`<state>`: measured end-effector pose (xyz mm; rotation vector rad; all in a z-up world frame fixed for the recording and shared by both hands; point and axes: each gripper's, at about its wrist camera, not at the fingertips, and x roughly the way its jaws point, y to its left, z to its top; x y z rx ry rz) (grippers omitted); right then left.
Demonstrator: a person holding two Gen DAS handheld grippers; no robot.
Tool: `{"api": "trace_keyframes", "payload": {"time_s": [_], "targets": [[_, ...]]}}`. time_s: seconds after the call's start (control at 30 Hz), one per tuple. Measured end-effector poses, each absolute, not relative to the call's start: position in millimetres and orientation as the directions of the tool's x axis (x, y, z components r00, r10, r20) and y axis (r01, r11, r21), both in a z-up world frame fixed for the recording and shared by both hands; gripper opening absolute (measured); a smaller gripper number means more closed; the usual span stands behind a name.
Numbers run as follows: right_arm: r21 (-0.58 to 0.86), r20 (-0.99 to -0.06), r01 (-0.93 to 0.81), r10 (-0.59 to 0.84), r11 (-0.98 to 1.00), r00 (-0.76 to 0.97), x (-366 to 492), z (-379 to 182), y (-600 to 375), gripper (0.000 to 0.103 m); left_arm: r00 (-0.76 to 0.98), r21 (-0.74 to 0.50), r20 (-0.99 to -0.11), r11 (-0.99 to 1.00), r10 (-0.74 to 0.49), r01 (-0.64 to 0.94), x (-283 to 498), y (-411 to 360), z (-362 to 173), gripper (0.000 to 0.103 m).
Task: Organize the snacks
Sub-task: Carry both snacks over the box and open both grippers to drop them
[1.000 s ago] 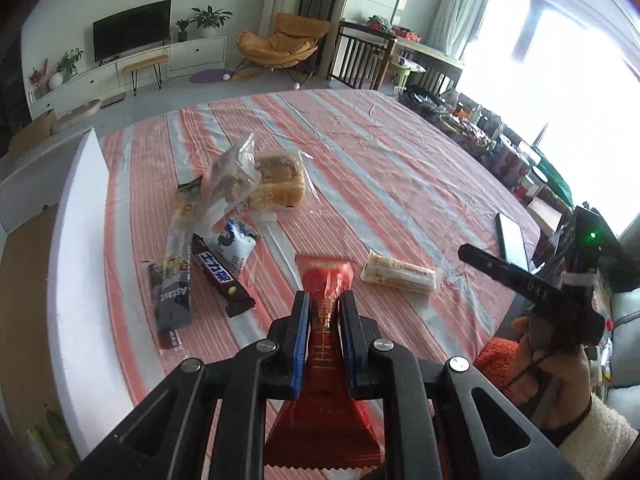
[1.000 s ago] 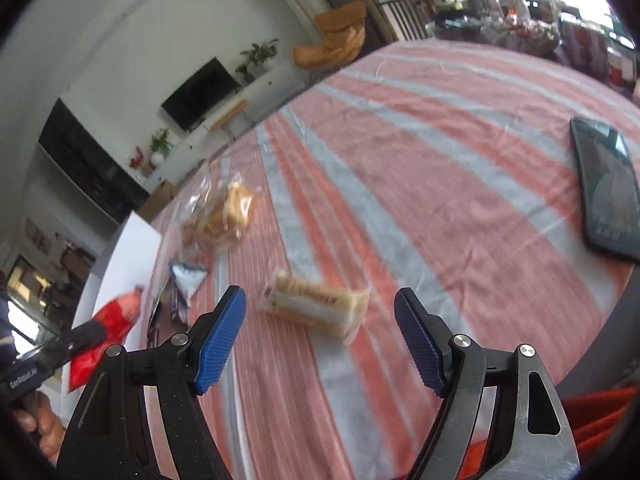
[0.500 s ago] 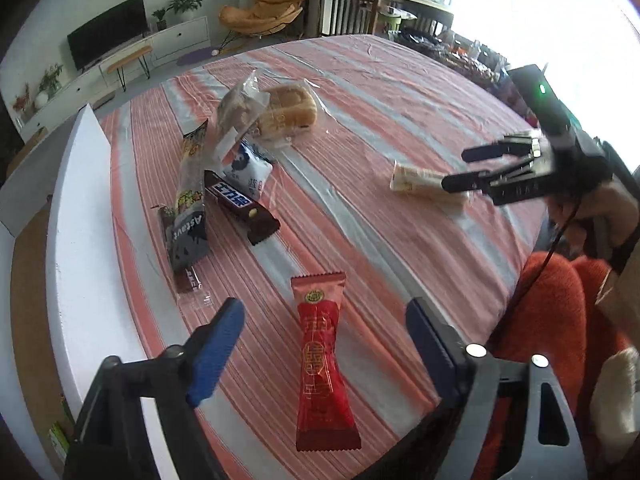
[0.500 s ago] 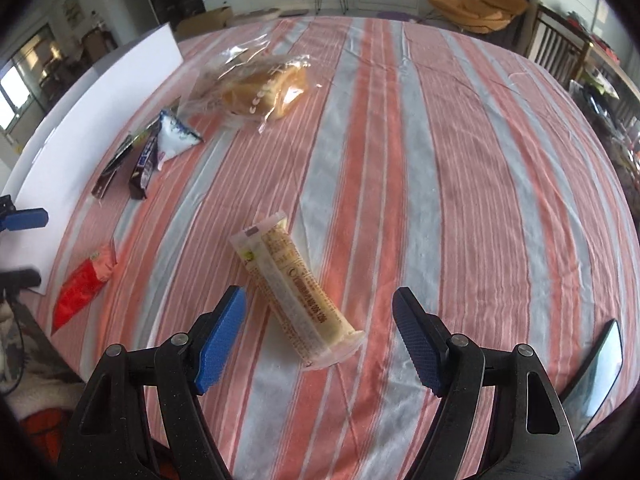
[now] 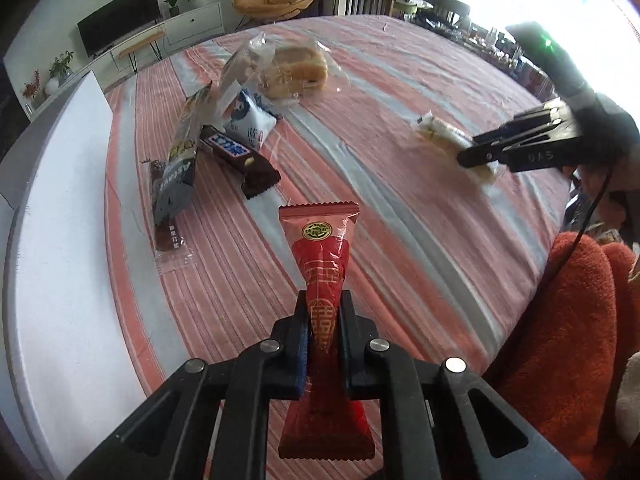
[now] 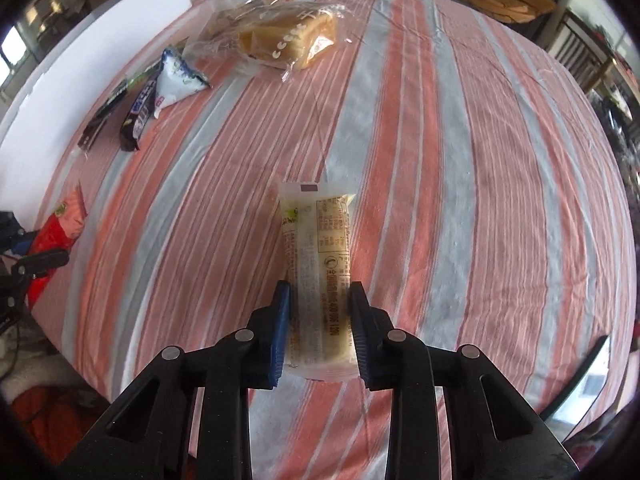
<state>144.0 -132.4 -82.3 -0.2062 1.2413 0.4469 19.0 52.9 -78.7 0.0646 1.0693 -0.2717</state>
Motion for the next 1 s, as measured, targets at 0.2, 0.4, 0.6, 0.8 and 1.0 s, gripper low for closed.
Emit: {"api": "trace_keyframes", "payload": {"time_s": [0.2, 0.4, 0.6, 0.8, 1.0], "targets": [[0.432, -0.802, -0.298, 0.513, 0.851, 0.306, 123, -28, -131, 0.03, 0.55, -0.24, -0.767, 0.943, -0.331, 0.232, -7, 82, -3, 0.011], [0.627, -0.597, -0.418, 0.75, 0.657, 0.283, 102, 50, -45, 0.03, 0.695, -0.246, -0.682, 0.967, -0.226, 0.073, -31, 169, 66, 0.011], [0.683, -0.514, -0.537, 0.848, 0.495, 0.129, 86, 76, 79, 0.03, 0.686, -0.149, -0.724, 0.955, 0.072, -0.258, -53, 284, 57, 0.011], [0.588, -0.613, -0.605, 0.784, 0.537, 0.1, 77, 46, 157, 0.059, 0.551, -0.001, -0.779, 0.879, 0.298, -0.478, -63, 343, 14, 0.024], [0.342, -0.751, -0.611, 0.598, 0.714, 0.279, 69, 19, 104, 0.064, 0.601, -0.011, -0.742, 0.89, 0.298, -0.456, -60, 311, 6, 0.085]]}}
